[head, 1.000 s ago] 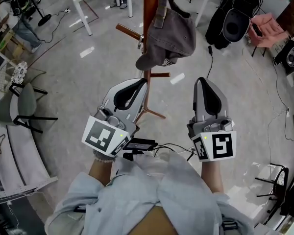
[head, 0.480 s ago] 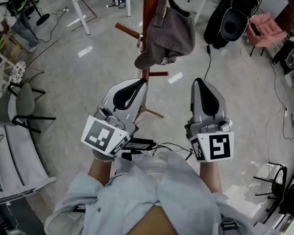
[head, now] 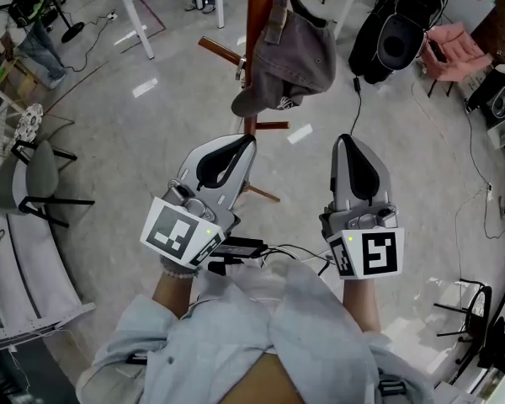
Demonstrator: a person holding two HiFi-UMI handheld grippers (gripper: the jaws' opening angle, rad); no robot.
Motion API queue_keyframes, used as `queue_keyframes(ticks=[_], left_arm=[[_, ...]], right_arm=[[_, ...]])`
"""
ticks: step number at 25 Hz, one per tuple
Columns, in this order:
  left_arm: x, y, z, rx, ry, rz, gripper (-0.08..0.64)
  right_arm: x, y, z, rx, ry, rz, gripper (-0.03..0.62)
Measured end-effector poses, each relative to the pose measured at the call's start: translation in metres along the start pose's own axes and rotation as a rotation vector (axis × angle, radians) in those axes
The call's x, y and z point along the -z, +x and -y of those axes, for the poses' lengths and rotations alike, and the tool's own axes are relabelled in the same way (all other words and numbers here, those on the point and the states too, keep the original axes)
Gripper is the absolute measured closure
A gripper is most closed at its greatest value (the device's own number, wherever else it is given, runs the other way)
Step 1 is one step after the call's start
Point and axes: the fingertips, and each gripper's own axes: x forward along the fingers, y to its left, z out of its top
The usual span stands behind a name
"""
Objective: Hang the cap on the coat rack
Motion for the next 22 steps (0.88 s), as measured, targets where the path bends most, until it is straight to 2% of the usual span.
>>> queue_keyframes(ticks=[22], left_arm=[[0.0019,0.0014,-0.0016,-0.006,-0.004,-0.003,0.555]], right_arm=[[0.0012,0.0004,0.0021,0.007,-0.005,-0.007,0.586]])
